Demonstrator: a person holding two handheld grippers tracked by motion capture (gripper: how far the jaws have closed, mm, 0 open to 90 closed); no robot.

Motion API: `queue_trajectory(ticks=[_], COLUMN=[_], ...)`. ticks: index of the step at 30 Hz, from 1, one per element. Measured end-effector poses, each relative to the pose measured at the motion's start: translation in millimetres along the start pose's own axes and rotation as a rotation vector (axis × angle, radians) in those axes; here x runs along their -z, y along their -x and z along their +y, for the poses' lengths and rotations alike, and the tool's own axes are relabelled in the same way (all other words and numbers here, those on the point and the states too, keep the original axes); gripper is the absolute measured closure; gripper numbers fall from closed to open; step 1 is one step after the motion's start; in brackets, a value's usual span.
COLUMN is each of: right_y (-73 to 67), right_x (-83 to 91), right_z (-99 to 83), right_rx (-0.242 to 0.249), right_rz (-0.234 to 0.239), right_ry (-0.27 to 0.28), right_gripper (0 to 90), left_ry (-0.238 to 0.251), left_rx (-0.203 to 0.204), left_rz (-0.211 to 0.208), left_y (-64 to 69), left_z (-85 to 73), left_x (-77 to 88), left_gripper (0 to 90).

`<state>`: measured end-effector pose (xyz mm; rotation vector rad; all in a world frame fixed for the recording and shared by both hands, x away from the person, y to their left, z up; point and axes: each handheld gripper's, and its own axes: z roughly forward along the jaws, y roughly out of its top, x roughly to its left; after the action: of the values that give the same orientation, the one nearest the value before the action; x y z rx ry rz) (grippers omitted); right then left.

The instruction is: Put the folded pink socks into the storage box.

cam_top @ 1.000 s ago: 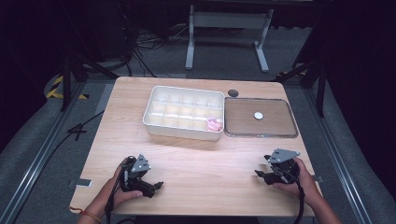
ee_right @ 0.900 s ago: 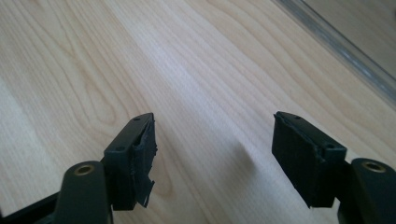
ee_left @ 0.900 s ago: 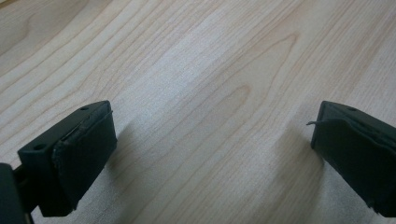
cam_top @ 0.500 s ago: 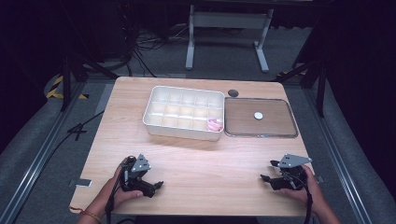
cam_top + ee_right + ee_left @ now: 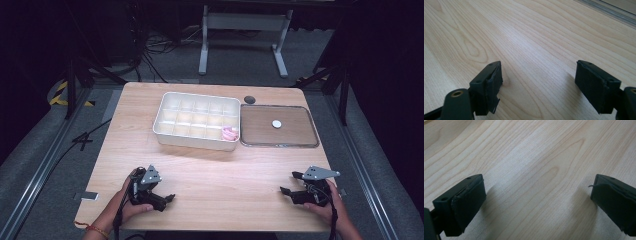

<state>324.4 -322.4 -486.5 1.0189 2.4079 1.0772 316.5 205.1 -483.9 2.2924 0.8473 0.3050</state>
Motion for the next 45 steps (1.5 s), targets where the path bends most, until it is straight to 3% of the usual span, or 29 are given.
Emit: queue_trajectory(ticks=[45], right_y=[0.3], right_x=[-0.1], right_z=[0.0], right_rx=[-0.006], right_rz=[-0.009], right_ry=[-0.004], right_gripper=[20.3], left_ry=[-0.002], left_rx=[0.011], left_rz=[0.001], left_y=[0.4], left_z=[0.1], left_x=[-0.2], left_gripper=[0.0])
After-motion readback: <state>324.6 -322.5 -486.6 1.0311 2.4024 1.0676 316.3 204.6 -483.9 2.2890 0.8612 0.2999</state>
